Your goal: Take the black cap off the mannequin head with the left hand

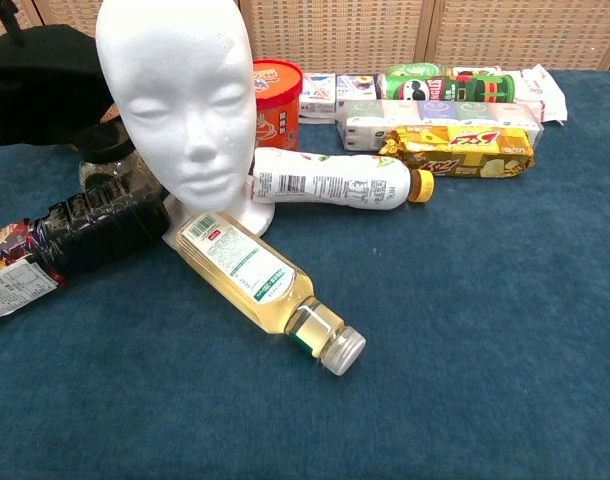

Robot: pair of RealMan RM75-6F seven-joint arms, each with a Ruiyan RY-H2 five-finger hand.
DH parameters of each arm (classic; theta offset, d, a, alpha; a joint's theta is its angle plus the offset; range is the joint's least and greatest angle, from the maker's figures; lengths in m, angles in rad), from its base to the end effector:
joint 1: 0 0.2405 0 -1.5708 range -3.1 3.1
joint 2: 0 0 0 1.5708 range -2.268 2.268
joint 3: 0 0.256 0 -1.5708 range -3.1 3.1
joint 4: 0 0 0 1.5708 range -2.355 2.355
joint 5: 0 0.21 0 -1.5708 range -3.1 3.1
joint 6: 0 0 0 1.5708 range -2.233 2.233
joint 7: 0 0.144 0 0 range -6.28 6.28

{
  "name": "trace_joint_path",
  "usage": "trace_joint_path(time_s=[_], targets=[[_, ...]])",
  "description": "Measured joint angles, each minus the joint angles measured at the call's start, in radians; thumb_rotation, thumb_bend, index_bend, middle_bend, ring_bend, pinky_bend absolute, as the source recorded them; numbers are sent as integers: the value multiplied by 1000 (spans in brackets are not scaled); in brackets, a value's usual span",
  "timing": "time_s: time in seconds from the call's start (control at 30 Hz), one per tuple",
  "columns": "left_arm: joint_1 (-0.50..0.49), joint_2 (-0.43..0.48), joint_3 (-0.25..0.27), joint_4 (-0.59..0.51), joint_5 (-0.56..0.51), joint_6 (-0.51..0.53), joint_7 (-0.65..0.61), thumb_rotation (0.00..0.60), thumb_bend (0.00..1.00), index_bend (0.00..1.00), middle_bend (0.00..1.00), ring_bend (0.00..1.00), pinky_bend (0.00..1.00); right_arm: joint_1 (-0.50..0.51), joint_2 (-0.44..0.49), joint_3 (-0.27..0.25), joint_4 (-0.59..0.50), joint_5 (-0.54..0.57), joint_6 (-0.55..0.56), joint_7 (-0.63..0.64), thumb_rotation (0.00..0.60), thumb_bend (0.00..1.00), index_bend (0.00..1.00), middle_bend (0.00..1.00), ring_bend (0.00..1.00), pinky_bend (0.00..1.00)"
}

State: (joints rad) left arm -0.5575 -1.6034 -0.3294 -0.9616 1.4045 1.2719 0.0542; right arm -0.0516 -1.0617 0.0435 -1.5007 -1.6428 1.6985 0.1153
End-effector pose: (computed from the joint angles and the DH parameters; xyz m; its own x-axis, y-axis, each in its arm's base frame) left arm -0.2505 0.3814 0.0873 0.4595 -0.2504 0.8521 0.8551 -0.1348 -0.5007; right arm -0.3241 -0.1341 0.2048 0.4404 0.1384 0.8871 -0.8923 -0.0420 0.4495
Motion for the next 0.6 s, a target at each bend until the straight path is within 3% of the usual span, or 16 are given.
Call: trace_joint_path(time_s=[0.27, 0.6], targets=[[15, 102, 27, -202, -41, -77, 10, 600, 101, 72, 0, 0, 136, -1, 2, -1, 7, -4, 8, 14, 600, 0, 108, 0, 0, 0], [81, 270, 20, -419, -27, -3, -148, 600, 81, 34, 0, 0, 113, -7, 6, -4, 1, -10, 21, 18, 600, 0, 108, 0, 0, 0]])
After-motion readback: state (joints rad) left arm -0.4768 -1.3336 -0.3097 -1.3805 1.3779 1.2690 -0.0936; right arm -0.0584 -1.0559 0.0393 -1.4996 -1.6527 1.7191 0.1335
